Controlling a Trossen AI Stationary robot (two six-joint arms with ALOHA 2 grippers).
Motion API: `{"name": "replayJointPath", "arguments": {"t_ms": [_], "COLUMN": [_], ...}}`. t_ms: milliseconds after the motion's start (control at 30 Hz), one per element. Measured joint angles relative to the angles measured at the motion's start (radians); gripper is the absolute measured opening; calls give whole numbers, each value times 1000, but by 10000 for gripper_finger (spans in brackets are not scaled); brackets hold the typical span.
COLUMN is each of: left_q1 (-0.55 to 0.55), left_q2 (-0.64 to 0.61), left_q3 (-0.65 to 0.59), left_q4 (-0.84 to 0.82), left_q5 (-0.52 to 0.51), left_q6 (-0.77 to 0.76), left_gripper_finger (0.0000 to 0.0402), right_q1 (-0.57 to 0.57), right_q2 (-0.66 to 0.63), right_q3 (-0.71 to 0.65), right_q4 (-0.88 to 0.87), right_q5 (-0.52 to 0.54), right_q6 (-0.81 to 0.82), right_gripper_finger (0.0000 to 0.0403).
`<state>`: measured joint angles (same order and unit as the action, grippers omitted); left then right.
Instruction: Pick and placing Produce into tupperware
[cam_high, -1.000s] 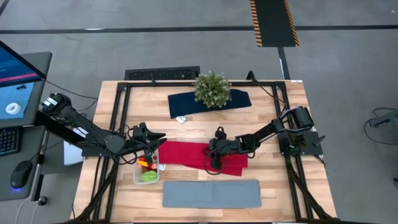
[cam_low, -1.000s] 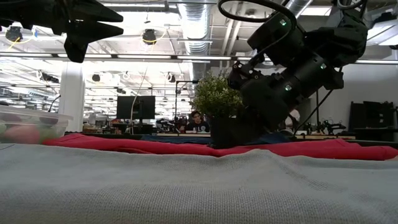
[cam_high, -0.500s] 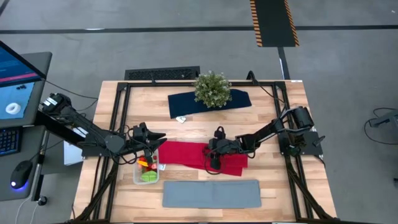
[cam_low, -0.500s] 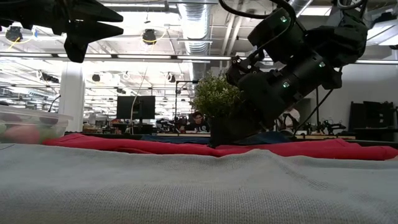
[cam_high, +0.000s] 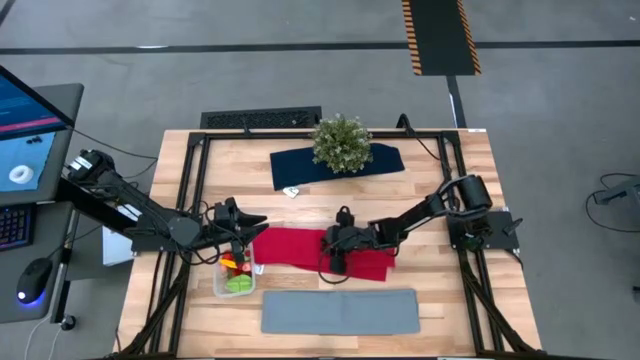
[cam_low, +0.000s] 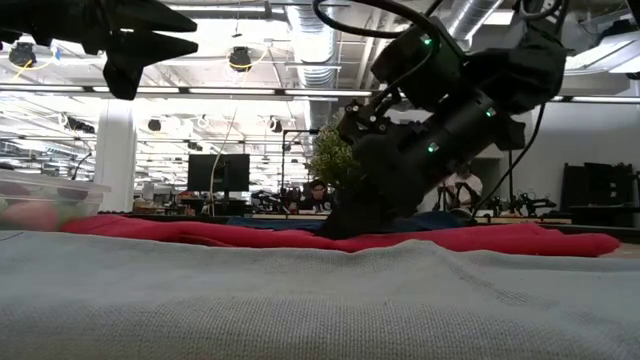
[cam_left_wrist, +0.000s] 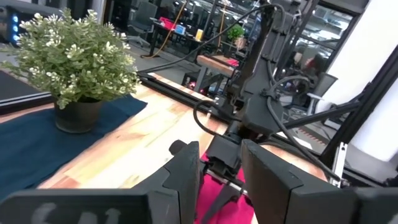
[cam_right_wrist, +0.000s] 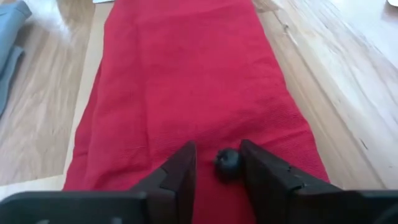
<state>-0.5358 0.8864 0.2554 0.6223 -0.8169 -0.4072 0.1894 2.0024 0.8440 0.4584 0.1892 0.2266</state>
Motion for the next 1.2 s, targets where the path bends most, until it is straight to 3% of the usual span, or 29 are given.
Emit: {"name": "replayJointPath", "arguments": {"t_ms": [500,833,1200], "left_q1": [0,0,0], "left_q2": [0,0,2], "left_q3": [0,0,0], "left_q4": [-4,-7,-6], "left_q5": [0,0,0], "left_q6": [0,0,0], "left_gripper_finger": [110,110,110], "right_q1": [12,19,20], "right_q2": [-35,-56,-67], "right_q3": [-3,-6,4], "right_q4": [-76,-93,-95], "right_q5": [-4,-4,-2], "right_q6": [-25,-42,-52], "right_gripper_finger": [131,67,110]}}
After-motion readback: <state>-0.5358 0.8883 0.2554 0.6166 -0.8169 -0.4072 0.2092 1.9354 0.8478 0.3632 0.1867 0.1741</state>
